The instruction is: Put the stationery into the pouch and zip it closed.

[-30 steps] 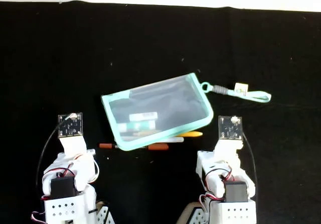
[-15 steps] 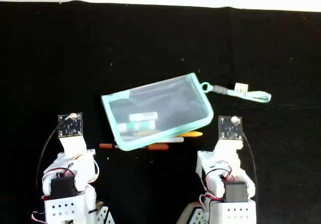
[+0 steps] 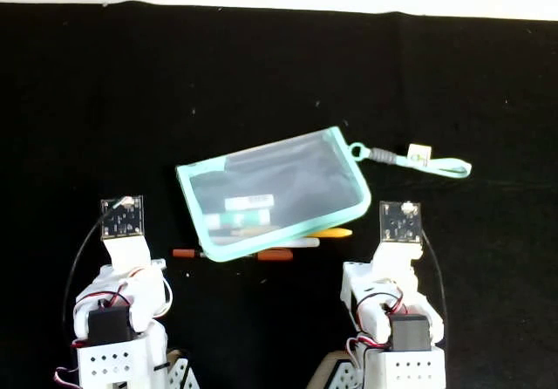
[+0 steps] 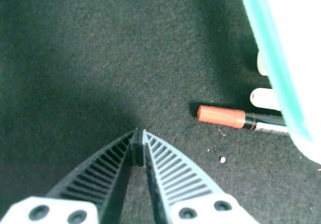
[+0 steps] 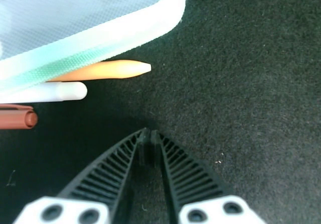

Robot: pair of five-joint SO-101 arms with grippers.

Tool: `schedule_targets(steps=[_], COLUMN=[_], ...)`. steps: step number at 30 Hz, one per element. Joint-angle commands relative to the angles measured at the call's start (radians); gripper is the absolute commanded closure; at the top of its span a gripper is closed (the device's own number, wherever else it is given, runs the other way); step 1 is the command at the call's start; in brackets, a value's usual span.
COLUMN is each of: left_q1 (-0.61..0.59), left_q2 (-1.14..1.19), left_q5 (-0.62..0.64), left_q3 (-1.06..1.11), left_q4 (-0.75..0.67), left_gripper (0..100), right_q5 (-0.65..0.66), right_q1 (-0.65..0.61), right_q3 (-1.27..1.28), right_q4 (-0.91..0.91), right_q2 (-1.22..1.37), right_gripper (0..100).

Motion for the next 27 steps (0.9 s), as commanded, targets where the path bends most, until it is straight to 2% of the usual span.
schedule_targets(steps=[1,27], left_q1=[0.015,0.041], left_q2=[-0.005,-0.005], left_q5=[0.005,0.003], left_q3=[0.015,0.015], left_q4=[0.006,0.006], left_gripper=[99,99], right_q5=[-0.011,-0.009], right_q1=[0.01,0.01], right_q3=[0.134,0.134], right_q4=[0.005,0.005], right_q2=[-0.01,-0.01], right_gripper=[99.2,99.2])
